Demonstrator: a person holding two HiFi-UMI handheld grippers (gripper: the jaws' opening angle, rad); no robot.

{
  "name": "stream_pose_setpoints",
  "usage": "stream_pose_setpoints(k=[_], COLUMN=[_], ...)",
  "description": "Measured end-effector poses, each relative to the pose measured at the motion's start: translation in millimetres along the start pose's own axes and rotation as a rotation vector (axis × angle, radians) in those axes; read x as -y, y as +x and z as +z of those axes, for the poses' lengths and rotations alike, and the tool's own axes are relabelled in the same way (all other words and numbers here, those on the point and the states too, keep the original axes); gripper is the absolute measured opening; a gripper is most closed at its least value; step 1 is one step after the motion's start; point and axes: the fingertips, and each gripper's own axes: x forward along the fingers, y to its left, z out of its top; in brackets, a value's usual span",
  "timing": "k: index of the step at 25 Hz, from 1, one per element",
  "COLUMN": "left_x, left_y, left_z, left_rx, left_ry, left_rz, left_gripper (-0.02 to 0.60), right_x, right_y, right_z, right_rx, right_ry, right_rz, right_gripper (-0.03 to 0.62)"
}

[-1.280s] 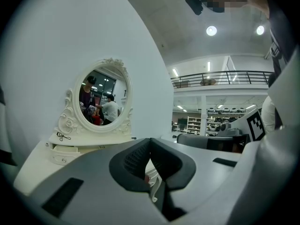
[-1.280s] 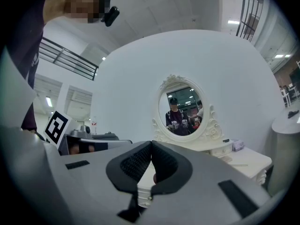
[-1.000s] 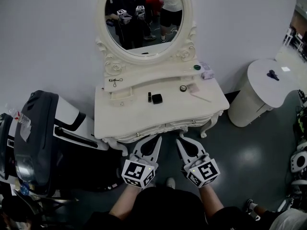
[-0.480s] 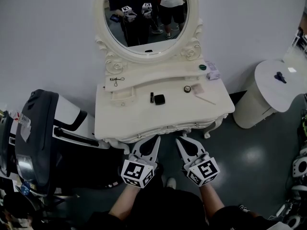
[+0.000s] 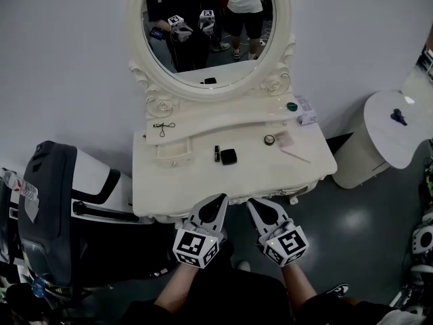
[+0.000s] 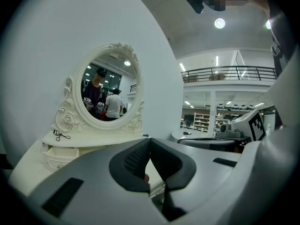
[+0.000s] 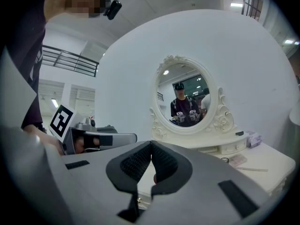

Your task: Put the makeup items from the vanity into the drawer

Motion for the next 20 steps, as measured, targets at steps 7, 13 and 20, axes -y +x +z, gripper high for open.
stream_pose_setpoints(k=[7,13,20], left_x=[-42,-80,-113], left_y=[25,42,61], left_z=[8,15,15], left_rx=[-0.001,-0.017,-0.041], left_ry=[-0.019,-0.033,-0.047], left_rz=[-0.025,-0.04,-0.072], left_gripper=[0.015,0.015,0.015], right_x=[13,22,28], right_y=[46,87,126], right_z=[4,10,12], right_rx=[-0.027,-0.056,-0.082], right_ry=[-0.015,-0.024,-0.023], right_rz=[-0.009,-0.011,-0.023], right_gripper=[0.023,0.023,0.024])
